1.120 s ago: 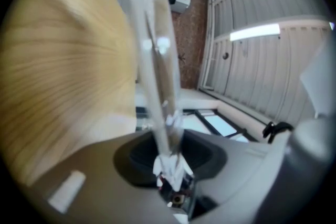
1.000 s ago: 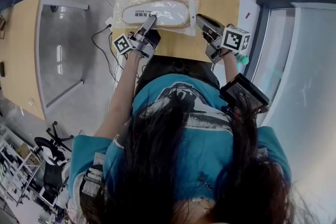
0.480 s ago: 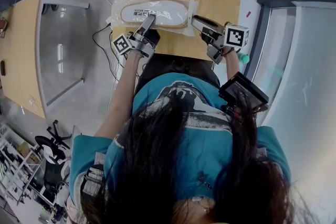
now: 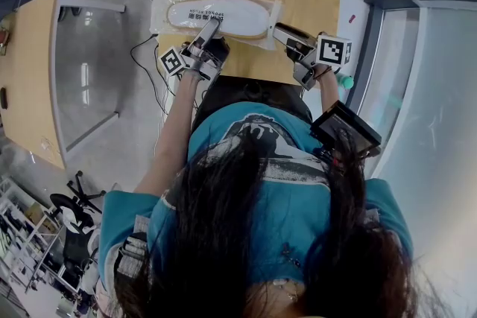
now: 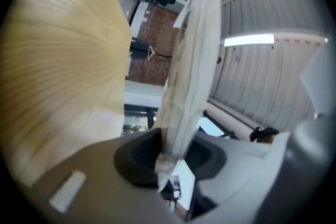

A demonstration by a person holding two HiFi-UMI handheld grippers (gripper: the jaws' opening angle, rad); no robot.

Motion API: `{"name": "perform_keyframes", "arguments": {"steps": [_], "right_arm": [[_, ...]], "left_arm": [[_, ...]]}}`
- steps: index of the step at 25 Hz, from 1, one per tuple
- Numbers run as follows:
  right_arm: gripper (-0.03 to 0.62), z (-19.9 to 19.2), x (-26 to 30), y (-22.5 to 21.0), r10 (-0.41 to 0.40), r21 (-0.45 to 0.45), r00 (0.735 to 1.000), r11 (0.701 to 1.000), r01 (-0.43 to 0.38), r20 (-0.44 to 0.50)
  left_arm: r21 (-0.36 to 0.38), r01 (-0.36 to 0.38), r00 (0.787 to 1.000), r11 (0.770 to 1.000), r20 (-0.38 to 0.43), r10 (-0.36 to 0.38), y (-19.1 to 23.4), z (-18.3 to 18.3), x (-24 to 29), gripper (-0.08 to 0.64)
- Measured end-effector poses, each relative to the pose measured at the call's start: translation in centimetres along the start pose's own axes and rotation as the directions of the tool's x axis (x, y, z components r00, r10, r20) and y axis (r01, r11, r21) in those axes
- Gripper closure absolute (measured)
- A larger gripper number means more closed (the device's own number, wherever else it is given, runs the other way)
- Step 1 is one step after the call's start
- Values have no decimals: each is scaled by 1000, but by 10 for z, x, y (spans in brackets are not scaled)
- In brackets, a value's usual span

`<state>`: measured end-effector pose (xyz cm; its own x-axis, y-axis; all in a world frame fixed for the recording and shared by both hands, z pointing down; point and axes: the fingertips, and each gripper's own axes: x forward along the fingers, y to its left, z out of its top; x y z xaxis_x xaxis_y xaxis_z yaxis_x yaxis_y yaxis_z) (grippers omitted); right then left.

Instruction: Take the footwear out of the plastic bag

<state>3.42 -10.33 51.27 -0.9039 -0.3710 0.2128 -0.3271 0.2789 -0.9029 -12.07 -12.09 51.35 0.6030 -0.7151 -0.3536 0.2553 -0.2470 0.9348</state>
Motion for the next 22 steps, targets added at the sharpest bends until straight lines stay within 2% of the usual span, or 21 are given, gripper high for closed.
{"name": "perform_keyframes", "arguments": {"steps": [4, 9, 11, 13, 16, 20, 22], "right_arm": [[408, 10, 1, 17, 92, 10, 996, 996, -92, 18], [408, 5, 3, 4, 90, 61, 996, 994, -91, 25], [408, 3, 1, 7, 143, 120, 989, 982, -148, 45], [410, 3, 2, 14, 184, 141, 981, 971, -191, 57], [410, 7, 5, 18, 181, 122, 982, 975, -186, 57], [410, 16, 4, 24, 196, 128, 977, 970, -205, 81], [408, 17, 5, 20, 157, 100, 986, 982, -162, 59]], "left_arm": [[41, -61, 997, 997, -47, 63, 6, -3, 0, 465], [-53, 4, 1000, 999, -23, -5, -1, -7, 4, 463], [-58, -7, 1000, 998, -28, 5, -1, -9, 5, 465], [-38, -48, 998, 998, -41, 47, 4, -8, 3, 468], [-8, -94, 994, 996, -51, 94, 7, -6, 2, 469], [-9, -88, 994, 996, -68, 88, -1, -10, 13, 471], [-23, -70, 994, 997, -89, 68, -5, -14, 18, 471]]}}
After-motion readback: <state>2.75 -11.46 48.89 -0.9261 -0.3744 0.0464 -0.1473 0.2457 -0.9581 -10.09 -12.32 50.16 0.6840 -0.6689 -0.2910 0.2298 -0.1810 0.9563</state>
